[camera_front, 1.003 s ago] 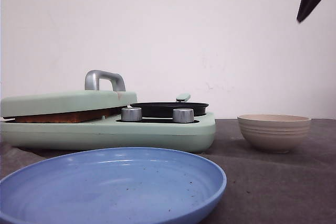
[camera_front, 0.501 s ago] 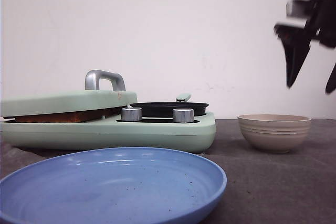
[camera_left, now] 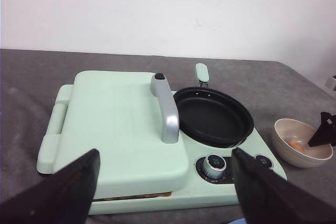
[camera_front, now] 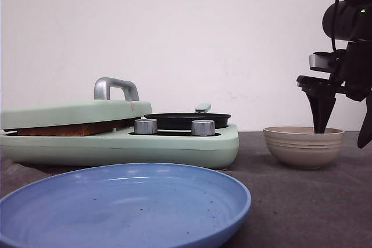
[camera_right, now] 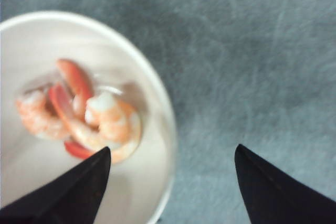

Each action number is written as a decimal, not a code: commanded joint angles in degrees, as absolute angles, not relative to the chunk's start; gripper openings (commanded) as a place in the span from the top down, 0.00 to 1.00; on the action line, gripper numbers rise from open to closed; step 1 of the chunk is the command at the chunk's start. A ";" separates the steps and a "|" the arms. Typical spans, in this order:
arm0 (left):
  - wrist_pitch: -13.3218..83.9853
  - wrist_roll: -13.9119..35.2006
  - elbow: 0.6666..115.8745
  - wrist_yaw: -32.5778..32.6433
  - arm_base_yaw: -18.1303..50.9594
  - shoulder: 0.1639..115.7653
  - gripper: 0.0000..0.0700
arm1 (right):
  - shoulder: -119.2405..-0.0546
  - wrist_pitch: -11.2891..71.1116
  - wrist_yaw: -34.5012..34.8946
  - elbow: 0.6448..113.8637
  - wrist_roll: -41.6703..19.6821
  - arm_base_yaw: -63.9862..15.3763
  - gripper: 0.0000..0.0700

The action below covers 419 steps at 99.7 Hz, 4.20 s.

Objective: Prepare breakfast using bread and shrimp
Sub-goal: 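Lower the right gripper onto the rim of the cream shrimp bowl and grasp, then lift the shrimp bowl with the right gripper toward the frying pan, then tilt the bowl over the black frying pan to pour the shrimp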

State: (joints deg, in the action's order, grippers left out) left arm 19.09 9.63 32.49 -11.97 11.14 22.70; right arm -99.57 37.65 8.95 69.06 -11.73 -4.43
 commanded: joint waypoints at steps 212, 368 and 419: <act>18.46 9.76 32.73 -11.40 11.20 22.81 0.37 | -87.18 15.70 19.49 70.19 -14.61 -8.97 1.00; 18.46 6.55 32.71 -11.64 11.22 22.79 0.38 | -103.53 -40.05 -28.32 70.19 56.03 -34.44 1.00; 18.57 5.98 32.73 -11.64 11.27 22.79 0.38 | -103.53 -46.11 -30.09 70.22 55.86 -36.03 1.00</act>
State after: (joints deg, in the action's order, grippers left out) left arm 19.18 6.76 32.49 -11.77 11.16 22.70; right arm -102.28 -46.33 -30.00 69.17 58.19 -35.51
